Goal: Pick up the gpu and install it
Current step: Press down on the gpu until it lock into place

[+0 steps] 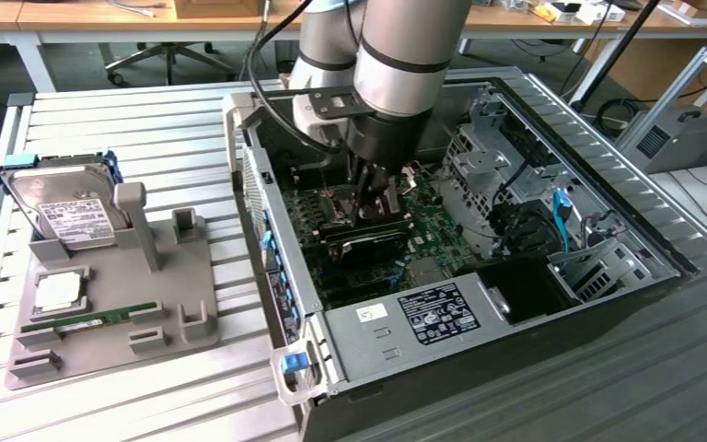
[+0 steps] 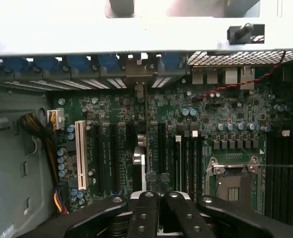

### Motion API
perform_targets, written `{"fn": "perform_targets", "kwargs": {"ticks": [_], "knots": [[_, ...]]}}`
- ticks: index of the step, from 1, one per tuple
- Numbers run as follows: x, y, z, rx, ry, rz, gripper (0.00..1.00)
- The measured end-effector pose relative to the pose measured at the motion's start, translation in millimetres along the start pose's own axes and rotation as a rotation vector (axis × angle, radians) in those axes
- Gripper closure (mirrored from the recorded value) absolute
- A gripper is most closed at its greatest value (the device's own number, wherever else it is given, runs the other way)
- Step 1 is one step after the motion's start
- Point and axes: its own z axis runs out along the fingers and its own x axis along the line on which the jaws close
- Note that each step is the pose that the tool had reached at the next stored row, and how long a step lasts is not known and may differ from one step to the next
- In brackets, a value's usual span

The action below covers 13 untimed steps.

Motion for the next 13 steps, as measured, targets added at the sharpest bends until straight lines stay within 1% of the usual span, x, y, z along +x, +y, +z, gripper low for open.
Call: {"fn": "perform_targets", "kwargs": {"ticks": [2,4,6,13], "knots": [[0.0,-3.0,-0.4,-0.0002,0.0001,0.0,0.89],[-0.2,-3.3,-1.2,-0.0001,0.0001,0.0,0.89],[-0.2,-3.3,-5.6,-0.0001,0.0,0.0,0.89],[-0.2,-3.3,-5.7,-0.0001,0.0,0.0,0.89]]}}
